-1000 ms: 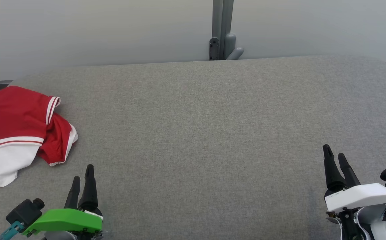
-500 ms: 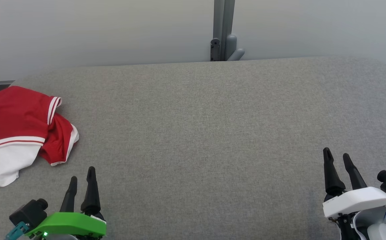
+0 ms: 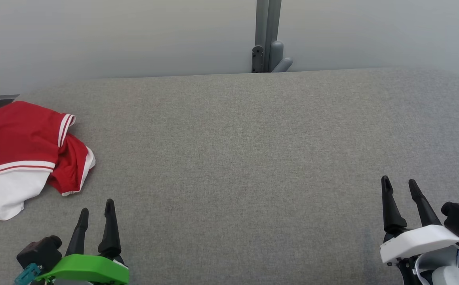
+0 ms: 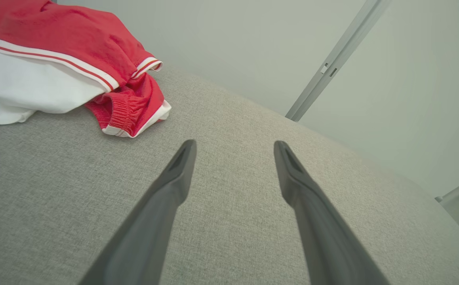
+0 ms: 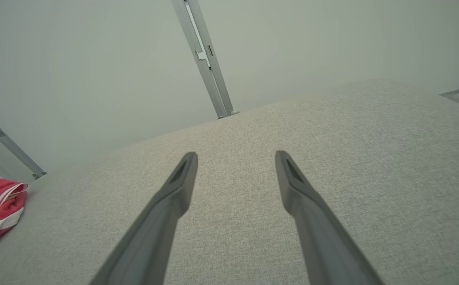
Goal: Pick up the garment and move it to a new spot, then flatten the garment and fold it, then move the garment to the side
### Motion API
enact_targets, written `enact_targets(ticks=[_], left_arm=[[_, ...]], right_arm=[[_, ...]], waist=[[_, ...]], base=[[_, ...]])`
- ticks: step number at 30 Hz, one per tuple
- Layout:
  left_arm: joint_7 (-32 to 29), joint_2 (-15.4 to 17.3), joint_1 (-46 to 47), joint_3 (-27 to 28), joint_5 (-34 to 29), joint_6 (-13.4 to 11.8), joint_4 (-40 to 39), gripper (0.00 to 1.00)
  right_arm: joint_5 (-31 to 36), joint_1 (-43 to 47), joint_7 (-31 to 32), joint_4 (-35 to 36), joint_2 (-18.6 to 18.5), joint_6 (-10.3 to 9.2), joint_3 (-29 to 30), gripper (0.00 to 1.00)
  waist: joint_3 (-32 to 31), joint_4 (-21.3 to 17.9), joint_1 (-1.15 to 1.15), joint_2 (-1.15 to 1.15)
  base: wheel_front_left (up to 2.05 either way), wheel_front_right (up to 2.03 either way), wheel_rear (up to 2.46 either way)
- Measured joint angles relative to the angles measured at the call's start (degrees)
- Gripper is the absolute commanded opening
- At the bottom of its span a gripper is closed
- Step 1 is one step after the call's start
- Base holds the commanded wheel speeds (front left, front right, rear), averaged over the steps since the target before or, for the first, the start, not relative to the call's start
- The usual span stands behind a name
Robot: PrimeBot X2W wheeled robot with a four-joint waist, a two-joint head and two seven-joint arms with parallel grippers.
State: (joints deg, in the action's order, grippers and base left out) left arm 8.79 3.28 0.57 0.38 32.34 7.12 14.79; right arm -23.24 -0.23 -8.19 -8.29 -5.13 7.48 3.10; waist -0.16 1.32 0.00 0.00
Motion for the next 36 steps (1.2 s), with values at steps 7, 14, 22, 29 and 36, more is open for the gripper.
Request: enact_targets(ticks=[7, 14, 22, 29, 36], left_arm=[[0.96, -0.01, -0.08, 0.19, -4.16, 0.04, -0.42, 1.0], [1.96, -0.04, -0.65, 0.21, -8.47, 0.2, -0.75, 1.0], [2.96, 0.04, -0.8, 0.37, -12.15, 0.25, -0.76, 1.0], [3.98, 0.37, -0.88, 0.43, -15.73, 0.25, -0.62, 1.0], [4.74, 0.38, -1.15, 0.74, -18.19, 0.26, -0.32, 1.0]], right_arm=[[4.03, 0.07, -0.99, 0.3, -0.21, 0.0, -0.43, 1.0], [8.01, 0.29, -2.13, 0.32, -0.32, 0.0, -0.3, 1.0], [10.44, 0.6, -3.25, 0.05, 0.18, 0.0, 1.12, 1.0], [13.4, 0.56, -4.36, -1.24, 0.7, 0.0, 2.5, 1.0], [14.48, 0.54, -5.1, -2.52, 1.15, 0.01, 3.37, 1.0]], waist=[[0.18, 0.1, 0.0, 0.0], [0.23, 0.22, 0.0, 0.0], [0.19, 0.33, 0.0, 0.0], [0.32, 0.19, 0.0, 0.0], [0.32, 0.1, 0.0, 0.0]], base=[[0.0, 0.0, 0.0], [0.0, 0.0, 0.0], [0.0, 0.0, 0.0], [0.0, 0.0, 0.0], [0.0, 0.0, 0.0]])
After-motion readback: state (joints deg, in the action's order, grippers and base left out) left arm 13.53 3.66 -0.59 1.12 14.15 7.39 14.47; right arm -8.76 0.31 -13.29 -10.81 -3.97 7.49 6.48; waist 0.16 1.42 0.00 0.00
